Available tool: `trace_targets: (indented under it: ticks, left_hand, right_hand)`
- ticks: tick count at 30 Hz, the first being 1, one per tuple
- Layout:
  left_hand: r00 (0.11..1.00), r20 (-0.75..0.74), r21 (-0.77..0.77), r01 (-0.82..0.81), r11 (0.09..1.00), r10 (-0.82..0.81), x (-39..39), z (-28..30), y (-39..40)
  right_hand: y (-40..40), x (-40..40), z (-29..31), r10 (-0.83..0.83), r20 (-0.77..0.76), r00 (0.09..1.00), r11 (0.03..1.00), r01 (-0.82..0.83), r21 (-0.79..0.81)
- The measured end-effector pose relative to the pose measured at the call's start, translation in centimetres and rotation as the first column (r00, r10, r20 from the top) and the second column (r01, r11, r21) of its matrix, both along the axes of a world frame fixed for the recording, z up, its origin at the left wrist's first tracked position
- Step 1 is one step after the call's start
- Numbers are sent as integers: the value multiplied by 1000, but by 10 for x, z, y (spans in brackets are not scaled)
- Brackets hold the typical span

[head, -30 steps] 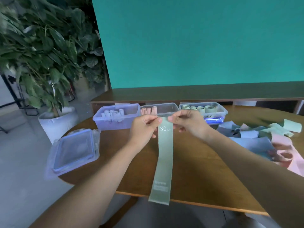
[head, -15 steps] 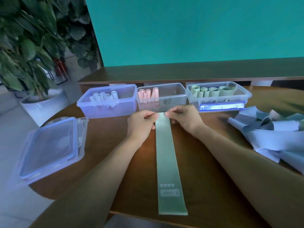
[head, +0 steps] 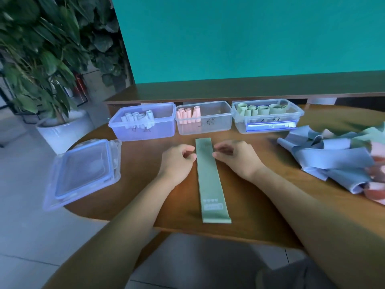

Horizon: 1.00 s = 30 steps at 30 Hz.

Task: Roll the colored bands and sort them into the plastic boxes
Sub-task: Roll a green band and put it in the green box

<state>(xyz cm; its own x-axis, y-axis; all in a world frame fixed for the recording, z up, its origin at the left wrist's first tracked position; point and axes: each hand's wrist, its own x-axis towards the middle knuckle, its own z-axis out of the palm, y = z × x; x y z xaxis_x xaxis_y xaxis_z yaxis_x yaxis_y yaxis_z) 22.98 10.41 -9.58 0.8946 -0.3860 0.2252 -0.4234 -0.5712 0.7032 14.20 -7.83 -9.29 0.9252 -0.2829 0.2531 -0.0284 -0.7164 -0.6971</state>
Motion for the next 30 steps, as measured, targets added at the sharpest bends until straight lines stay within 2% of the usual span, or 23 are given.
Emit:
trace_targets:
  ticks: [5,7,11,13,19,30]
  left_hand:
    - [994,66,84,83,993,-89,-49,0,32]
    - [992,30,19,126,992,-126,-67,-1,47]
    - [971,-36,-213,225,951,-237,-103,2,76]
    - [960,-16,-233,267,935,-278,-119,2,82]
    - [924,160,-115,367,923,-348,-137,-6,81]
    - [855,327,22,419,908,-403,-134,-13,83]
  right_hand:
    - [23,-59,-2,67,91,994,998,-67,2]
    - [34,-85,-2,113,109,988,993,-115,13]
    - [49,-127,2,234,121,965,954,-252,164]
    - [49,-137,2,288,88,953,935,-300,191]
    - [46,-139,1,412,46,910,909,-414,55]
    - [42,-138,-3,413,9,911,911,-413,10]
